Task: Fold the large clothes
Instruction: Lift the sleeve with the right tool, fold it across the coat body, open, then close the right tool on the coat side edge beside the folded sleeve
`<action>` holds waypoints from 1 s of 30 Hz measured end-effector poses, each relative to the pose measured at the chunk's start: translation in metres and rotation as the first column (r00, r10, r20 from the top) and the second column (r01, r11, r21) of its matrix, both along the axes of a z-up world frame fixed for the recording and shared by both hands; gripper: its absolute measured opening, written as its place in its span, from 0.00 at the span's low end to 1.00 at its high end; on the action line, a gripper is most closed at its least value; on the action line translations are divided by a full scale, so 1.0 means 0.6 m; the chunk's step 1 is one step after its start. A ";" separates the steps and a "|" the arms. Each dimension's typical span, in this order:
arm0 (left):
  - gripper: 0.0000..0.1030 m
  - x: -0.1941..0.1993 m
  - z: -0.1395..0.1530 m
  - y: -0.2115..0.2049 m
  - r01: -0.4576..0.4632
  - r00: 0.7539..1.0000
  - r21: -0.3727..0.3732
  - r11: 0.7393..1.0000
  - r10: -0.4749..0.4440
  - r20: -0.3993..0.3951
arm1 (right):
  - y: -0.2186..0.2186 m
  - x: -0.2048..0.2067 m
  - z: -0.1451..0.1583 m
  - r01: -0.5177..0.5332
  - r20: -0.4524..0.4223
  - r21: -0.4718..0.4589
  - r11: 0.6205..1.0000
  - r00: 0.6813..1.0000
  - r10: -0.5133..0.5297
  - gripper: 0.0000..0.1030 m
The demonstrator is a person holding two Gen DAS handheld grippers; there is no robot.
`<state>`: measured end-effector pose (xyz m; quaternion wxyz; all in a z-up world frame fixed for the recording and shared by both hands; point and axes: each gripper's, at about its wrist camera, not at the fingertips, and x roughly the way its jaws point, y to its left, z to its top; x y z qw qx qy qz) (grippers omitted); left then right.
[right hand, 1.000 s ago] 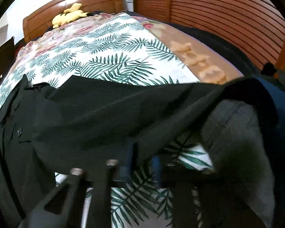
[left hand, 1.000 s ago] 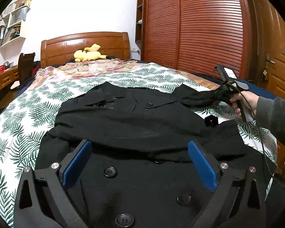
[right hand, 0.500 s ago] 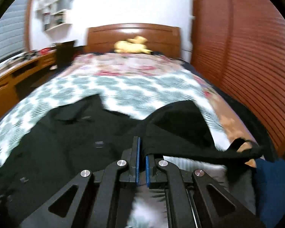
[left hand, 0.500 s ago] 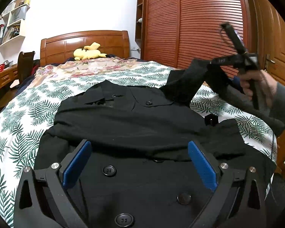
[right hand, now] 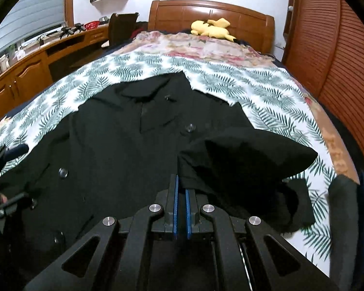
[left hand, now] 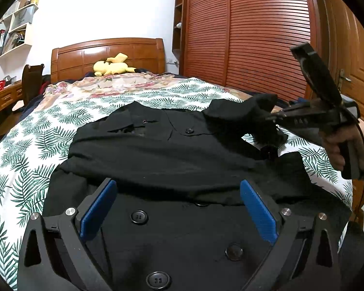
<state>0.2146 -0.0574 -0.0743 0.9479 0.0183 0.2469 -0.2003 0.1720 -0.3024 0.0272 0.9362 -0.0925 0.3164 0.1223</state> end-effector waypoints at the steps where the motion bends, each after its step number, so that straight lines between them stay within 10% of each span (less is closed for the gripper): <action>1: 0.98 0.001 0.000 -0.001 0.000 1.000 0.001 1.000 0.000 0.000 | 0.000 -0.008 0.000 0.004 -0.002 -0.001 1.000 1.000 -0.004 0.05; 4: 0.98 0.001 0.001 -0.001 0.000 1.000 0.002 1.000 0.000 -0.001 | -0.004 0.004 0.008 0.003 -0.009 0.007 1.000 1.000 -0.003 0.08; 9: 0.98 0.000 0.001 -0.001 0.001 1.000 0.003 1.000 -0.001 -0.001 | -0.017 -0.011 0.034 0.011 0.044 0.005 1.000 0.999 -0.011 0.46; 30: 0.98 0.005 -0.005 -0.006 0.006 1.000 0.017 1.000 -0.005 -0.016 | -0.186 0.103 -0.053 0.347 -0.039 -0.032 0.937 0.937 -0.348 0.53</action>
